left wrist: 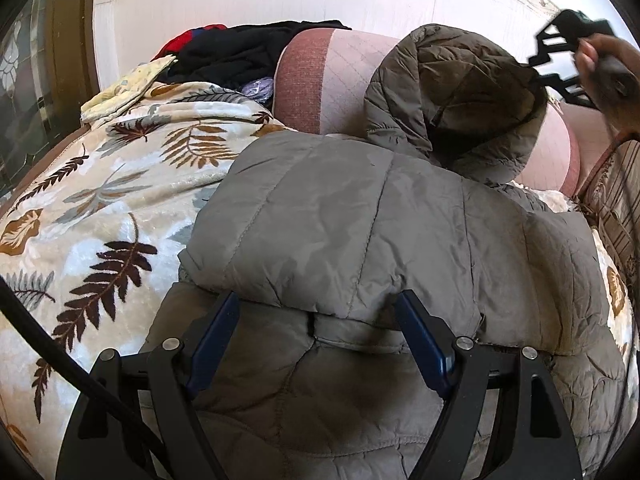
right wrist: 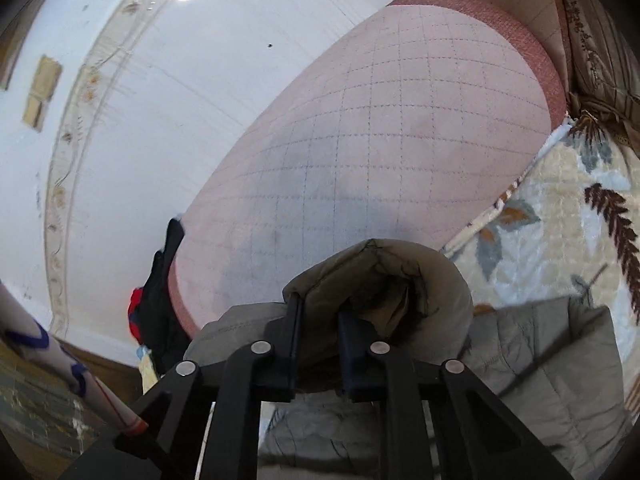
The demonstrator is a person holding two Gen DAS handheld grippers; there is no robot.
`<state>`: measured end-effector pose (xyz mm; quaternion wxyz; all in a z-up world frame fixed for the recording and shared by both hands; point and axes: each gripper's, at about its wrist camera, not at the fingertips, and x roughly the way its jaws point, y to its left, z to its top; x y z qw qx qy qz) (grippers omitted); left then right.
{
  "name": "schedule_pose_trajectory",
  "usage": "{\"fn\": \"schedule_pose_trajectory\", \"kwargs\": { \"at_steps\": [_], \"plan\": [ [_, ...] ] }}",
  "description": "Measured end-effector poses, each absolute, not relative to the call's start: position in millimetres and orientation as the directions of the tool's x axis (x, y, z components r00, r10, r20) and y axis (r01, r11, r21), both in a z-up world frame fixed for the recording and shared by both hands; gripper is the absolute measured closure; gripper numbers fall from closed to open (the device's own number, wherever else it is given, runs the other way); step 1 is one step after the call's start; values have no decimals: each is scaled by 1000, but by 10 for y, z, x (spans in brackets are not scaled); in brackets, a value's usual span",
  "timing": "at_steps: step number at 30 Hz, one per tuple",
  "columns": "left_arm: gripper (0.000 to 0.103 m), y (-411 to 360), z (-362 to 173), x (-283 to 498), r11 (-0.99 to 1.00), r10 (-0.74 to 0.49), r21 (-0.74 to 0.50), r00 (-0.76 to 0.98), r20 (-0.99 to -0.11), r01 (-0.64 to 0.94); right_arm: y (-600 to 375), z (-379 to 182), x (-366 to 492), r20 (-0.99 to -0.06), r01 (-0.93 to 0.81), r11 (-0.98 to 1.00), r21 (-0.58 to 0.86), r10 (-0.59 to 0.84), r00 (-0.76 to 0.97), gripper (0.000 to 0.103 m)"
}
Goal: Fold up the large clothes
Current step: 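Grasp the hood with the right tool and fold it down onto the jacket body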
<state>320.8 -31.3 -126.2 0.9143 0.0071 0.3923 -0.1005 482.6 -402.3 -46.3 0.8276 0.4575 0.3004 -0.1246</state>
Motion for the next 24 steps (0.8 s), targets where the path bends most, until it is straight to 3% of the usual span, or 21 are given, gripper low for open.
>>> {"fn": "schedule_pose_trajectory", "kwargs": {
  "at_steps": [13, 19, 24],
  "plan": [
    [23, -157, -1193, 3254, 986, -162, -92, 693, -702, 137, -3294, -409, 3328, -499, 265, 650, 712, 203, 843, 92],
    [23, -64, -1018, 3257, 980, -196, -135, 741, -642, 143, -2890, -862, 2658, -537, 272, 709, 651, 176, 825, 94],
    [23, -58, -923, 3395, 971, -228, -199, 768, -599, 133, -2704, -1716, 2591, -652, 353, 710, 609, 195, 733, 96]
  ]
}}
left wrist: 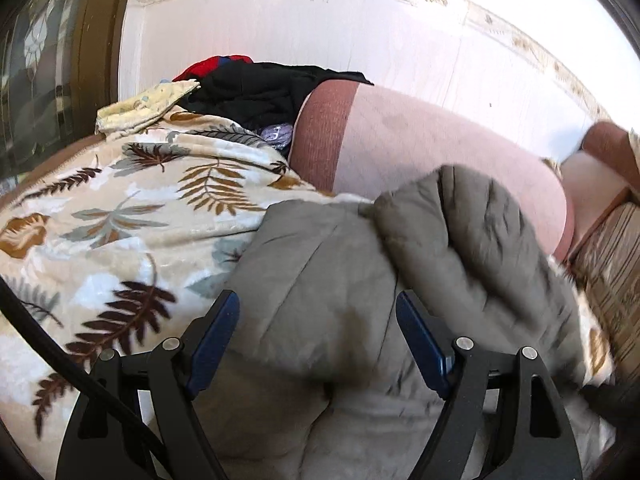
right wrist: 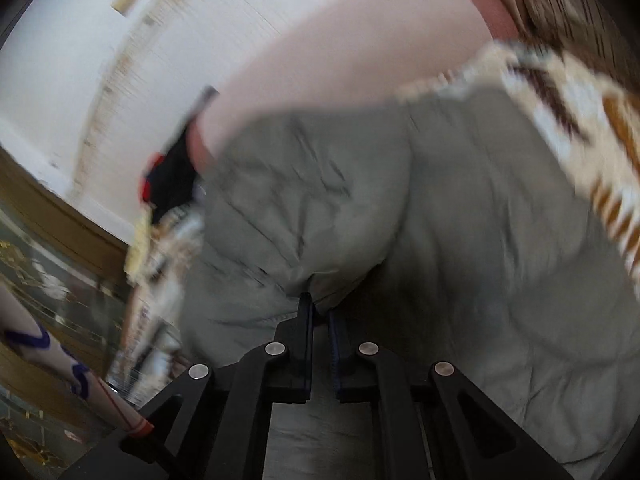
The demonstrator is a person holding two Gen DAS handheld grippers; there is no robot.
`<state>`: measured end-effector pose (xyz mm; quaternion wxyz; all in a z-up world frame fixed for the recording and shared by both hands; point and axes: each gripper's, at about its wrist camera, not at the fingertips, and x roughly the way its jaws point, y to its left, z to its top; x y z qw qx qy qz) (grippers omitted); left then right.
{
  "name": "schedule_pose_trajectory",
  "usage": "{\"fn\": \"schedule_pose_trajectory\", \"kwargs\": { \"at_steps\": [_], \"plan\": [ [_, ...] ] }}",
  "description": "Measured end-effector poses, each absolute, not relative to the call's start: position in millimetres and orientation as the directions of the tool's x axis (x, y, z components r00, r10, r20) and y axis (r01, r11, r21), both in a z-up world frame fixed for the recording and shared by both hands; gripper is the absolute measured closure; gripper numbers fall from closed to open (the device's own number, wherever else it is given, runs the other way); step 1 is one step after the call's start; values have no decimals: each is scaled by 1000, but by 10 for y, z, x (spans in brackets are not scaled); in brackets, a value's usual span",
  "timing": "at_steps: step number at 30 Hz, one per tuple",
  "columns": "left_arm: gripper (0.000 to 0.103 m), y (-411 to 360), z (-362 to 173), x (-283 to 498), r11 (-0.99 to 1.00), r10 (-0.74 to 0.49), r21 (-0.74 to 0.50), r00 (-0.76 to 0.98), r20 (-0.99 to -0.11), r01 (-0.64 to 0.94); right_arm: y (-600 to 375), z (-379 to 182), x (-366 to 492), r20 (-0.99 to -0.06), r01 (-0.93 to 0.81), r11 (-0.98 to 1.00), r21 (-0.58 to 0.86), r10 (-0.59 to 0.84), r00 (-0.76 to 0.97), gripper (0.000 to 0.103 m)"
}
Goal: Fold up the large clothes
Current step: 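Grasp the hood with the right tool and fold it down onto the jacket body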
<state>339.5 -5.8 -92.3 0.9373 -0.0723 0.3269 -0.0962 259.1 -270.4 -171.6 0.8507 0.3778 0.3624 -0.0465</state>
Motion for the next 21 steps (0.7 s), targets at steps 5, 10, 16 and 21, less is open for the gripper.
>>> {"fn": "schedule_pose_trajectory", "kwargs": {
  "at_steps": [5, 10, 16, 21],
  "plan": [
    [23, -318, -973, 3502, 958, -282, -215, 743, -606, 188, -2641, -2113, 2639, -691, 383, 722, 576, 181, 699, 102],
    [23, -613, -1086, 3568, 944, -328, -193, 690, -646, 268, -2625, -2146, 2619, -702, 349, 753, 557, 202, 683, 102],
    [23, -698, -1291, 3697, 967, -227, -89, 656, -720, 237, -2644, -1706, 2497, -681, 280, 830, 482, 154, 716, 101],
    [23, -705, -1282, 3663, 970, -210, -65, 665, -717, 236, -2704, -1175, 2636, -611, 252, 892, 375, 33, 791, 101]
  ]
}}
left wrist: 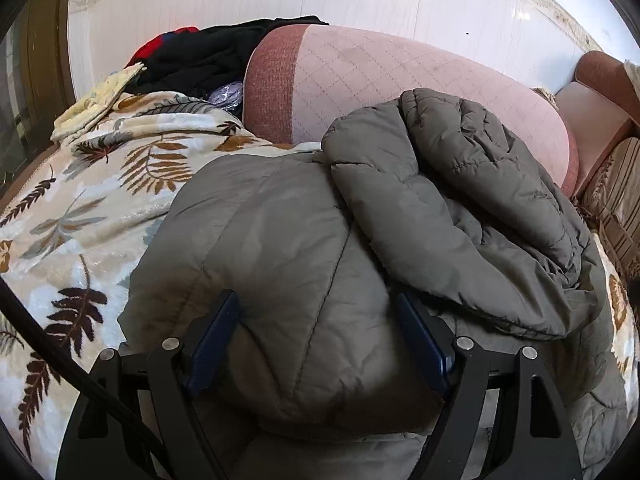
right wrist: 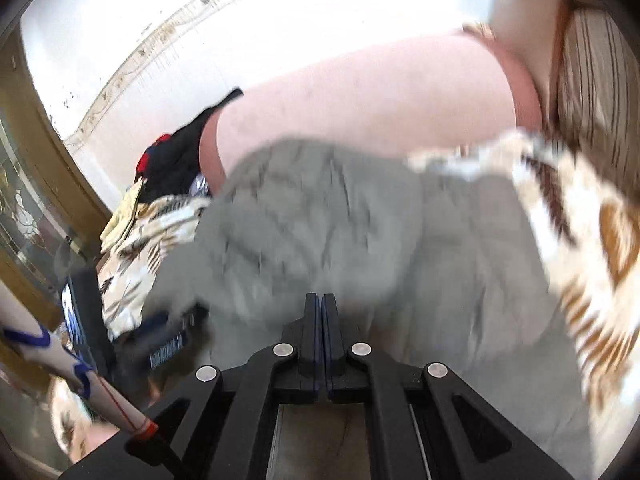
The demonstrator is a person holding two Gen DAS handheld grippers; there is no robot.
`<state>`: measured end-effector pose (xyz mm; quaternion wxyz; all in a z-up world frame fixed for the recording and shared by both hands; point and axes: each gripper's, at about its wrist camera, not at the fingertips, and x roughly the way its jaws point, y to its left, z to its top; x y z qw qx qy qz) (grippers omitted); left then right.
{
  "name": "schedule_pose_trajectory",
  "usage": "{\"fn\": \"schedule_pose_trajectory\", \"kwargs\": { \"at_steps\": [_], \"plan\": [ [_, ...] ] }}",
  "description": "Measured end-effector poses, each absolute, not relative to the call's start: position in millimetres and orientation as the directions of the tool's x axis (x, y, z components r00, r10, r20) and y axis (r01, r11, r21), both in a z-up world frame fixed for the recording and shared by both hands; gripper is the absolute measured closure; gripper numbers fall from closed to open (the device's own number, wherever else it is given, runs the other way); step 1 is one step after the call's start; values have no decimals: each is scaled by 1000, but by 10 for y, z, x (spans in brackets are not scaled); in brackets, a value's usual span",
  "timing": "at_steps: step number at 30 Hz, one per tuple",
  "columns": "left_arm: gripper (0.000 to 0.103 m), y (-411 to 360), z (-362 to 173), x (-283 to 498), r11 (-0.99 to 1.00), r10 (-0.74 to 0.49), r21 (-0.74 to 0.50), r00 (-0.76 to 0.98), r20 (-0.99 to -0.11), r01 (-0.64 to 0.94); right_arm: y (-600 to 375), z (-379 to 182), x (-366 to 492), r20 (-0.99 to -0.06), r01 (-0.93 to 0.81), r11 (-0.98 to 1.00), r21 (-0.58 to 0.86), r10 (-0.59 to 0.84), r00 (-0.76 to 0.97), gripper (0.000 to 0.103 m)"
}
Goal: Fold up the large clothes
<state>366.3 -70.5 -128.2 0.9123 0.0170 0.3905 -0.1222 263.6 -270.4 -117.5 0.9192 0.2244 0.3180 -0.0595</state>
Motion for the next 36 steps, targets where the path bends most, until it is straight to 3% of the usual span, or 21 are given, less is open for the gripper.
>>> {"fn": "schedule_pose_trajectory", "kwargs": {
  "at_steps": [7, 12, 15, 19, 22, 26, 28, 32, 36],
  "plan": [
    [23, -523, -907, 3567, 958, -287, -161, 750, -596, 238, -2706, -1413, 3163, -674, 269, 909, 318, 17, 739, 101],
    [23, -735, -1058, 3674, 949, -305, -148, 704, -641, 277, -2519, -1792, 3238, -731, 257, 932, 255, 12, 682, 100],
    [21, -883, -1305, 3813, 967, -209, -55, 650, -731, 249, -2529, -1892, 3200, -730, 246, 935, 257, 21, 683, 100],
    [20, -885, -1347, 3827, 967, -197, -36, 650, -734, 252, -2604, -1823, 3222, -751, 224, 938, 265, 55, 658, 100],
    [19, -861, -1373, 3837, 968, -202, -50, 644, -738, 247, -2645, -1585, 3200, -704, 200, 937, 287, 64, 708, 99],
    [19, -861, -1385, 3838, 969, -194, -42, 647, -738, 242, -2781, -1387, 3288, -665, 229, 938, 259, 1, 747, 88],
    [19, -857, -1389, 3839, 969, -195, -44, 646, -738, 242, -2848, -1416, 3362, -671, 261, 935, 238, -36, 740, 78],
    [18, -860, -1403, 3841, 969, -192, -39, 645, -740, 243, -2931, -1780, 3528, -744, 297, 931, 213, -42, 667, 76],
    [18, -863, -1413, 3845, 970, -187, -33, 646, -740, 243, -2973, -1853, 3537, -749, 301, 924, 237, -23, 662, 77]
  ]
}}
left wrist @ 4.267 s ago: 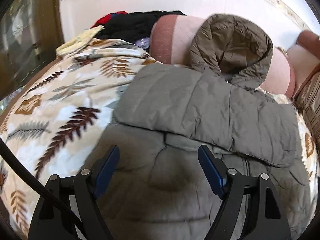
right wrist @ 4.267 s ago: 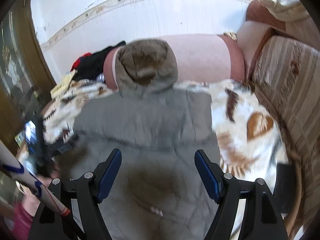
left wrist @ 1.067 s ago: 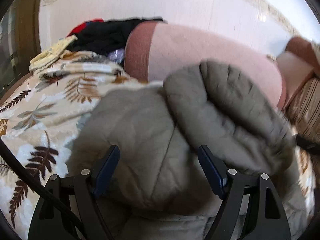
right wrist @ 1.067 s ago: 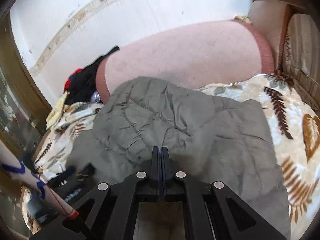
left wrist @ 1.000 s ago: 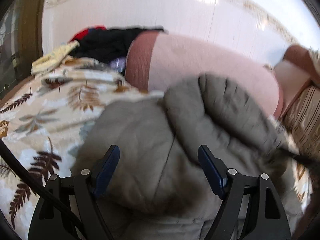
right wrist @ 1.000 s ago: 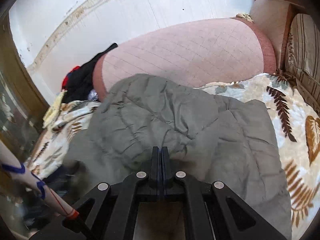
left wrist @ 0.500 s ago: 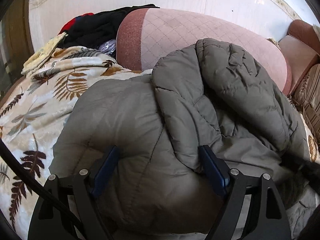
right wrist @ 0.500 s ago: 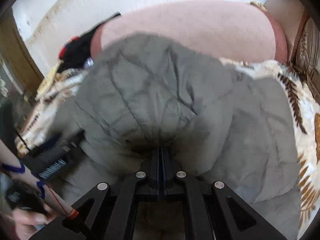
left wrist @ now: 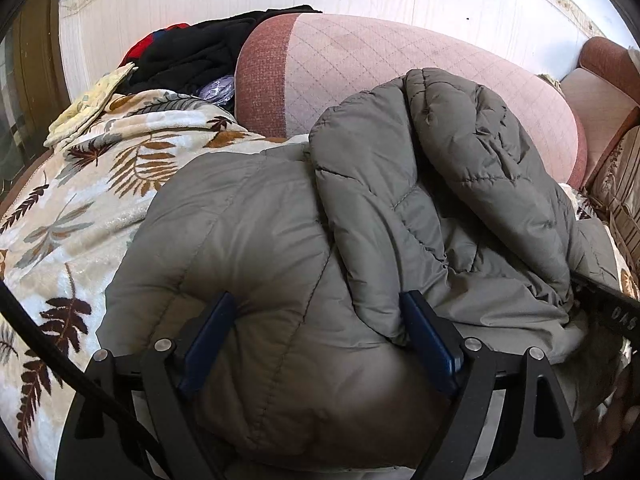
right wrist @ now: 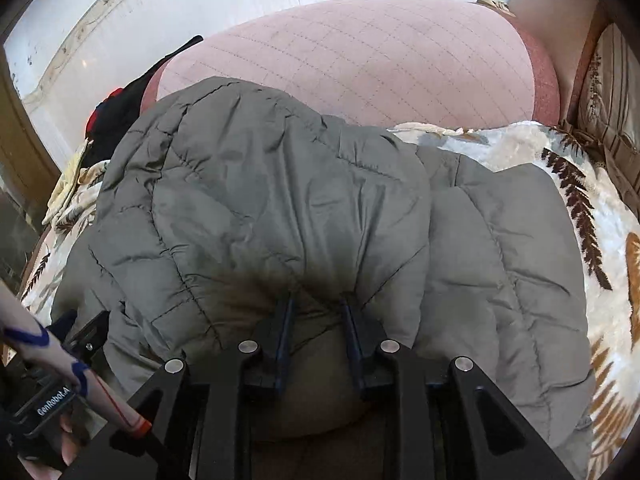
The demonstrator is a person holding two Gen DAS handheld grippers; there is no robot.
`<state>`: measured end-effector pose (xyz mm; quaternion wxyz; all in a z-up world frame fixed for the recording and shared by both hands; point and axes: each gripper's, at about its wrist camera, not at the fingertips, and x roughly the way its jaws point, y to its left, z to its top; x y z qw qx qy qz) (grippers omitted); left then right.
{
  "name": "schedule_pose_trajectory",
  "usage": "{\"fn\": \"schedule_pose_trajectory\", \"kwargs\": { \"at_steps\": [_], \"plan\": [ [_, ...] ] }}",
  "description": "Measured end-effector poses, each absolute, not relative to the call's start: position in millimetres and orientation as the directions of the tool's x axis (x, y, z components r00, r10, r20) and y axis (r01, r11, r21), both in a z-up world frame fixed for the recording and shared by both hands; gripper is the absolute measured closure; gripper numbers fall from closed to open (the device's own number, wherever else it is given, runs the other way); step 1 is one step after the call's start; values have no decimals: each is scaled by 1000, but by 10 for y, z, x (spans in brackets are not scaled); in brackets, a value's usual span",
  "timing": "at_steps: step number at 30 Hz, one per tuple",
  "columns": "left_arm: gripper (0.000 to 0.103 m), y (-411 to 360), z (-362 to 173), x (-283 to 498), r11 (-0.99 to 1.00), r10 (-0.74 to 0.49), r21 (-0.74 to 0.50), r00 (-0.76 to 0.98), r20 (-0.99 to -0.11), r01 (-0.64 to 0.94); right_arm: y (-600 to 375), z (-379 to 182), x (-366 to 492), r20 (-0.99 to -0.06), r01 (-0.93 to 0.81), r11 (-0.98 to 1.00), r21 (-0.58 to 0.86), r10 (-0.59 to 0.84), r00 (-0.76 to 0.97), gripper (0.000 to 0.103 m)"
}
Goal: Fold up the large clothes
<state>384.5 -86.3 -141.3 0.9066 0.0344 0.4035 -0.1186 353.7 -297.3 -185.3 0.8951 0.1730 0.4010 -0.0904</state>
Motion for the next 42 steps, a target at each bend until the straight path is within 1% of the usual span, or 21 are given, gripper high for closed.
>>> {"fn": "schedule_pose_trajectory", "kwargs": {
  "at_steps": [2, 5, 7, 11, 13, 15, 18, 19, 20, 23, 25, 27, 30, 32, 34, 37, 39, 42],
  "plan": [
    [18, -860, -1412, 3843, 970, -188, -36, 645, -741, 242, -2972, -1753, 3516, -741, 301, 923, 239, -27, 671, 77],
    [18, -863, -1412, 3841, 970, -187, -35, 645, -741, 241, -2940, -1443, 3410, -661, 271, 923, 274, -24, 750, 77],
    [18, -862, -1410, 3838, 970, -187, -35, 646, -740, 241, -2840, -1331, 3417, -635, 228, 934, 274, -2, 772, 77],
    [18, -866, -1413, 3836, 970, -188, -35, 646, -740, 241, -2575, -1386, 3552, -675, 168, 957, 235, 36, 737, 77],
    [17, -872, -1415, 3836, 970, -182, -29, 647, -740, 240, -2528, -1653, 3695, -745, 186, 960, 208, 33, 666, 76],
    [17, -891, -1428, 3829, 970, -175, -18, 650, -739, 241, -2534, -1872, 3763, -774, 188, 961, 205, 41, 632, 76],
    [17, -875, -1398, 3806, 970, -181, -22, 658, -730, 242, -2531, -1770, 3726, -768, 189, 959, 212, 44, 639, 76],
    [17, -856, -1378, 3800, 970, -188, -33, 658, -729, 240, -2545, -1684, 3676, -752, 180, 956, 233, 60, 656, 76],
    [17, -826, -1338, 3791, 971, -198, -53, 659, -726, 234, -2571, -1531, 3559, -714, 171, 953, 250, 62, 698, 76],
    [17, -802, -1287, 3773, 971, -204, -65, 658, -724, 230, -2608, -1309, 3324, -676, 201, 962, 187, -22, 736, 76],
    [17, -818, -1313, 3765, 973, -188, -47, 657, -730, 226, -2643, -1308, 3213, -685, 233, 964, 126, -86, 723, 76],
    [17, -842, -1338, 3755, 974, -176, -32, 656, -734, 226, -2676, -1468, 3227, -728, 251, 962, 104, -98, 678, 76],
    [17, -876, -1340, 3732, 972, -167, -11, 657, -735, 235, -2704, -1849, 3325, -795, 240, 963, 123, -49, 605, 76],
    [17, -906, -1282, 3668, 972, -143, 25, 677, -722, 233, -2704, -1904, 3358, -792, 225, 970, 92, -65, 607, 76],
    [17, -925, -1188, 3579, 969, -140, 45, 692, -708, 243, -2714, -1828, 3340, -797, 237, 966, 109, -58, 602, 76],
    [17, -909, -1031, 3410, 966, -145, 58, 713, -686, 252, -2749, -1580, 3112, -754, 239, 947, 213, 3, 657, 76],
    [17, -867, -934, 3244, 965, -150, 57, 719, -679, 256, -2723, -1444, 2848, -735, 230, 944, 235, 18, 677, 76],
    [17, -822, -811, 2938, 964, -144, 78, 744, -653, 254, -2600, -1374, 2417, -733, 196, 948, 250, 53, 678, 74]
  ]
}}
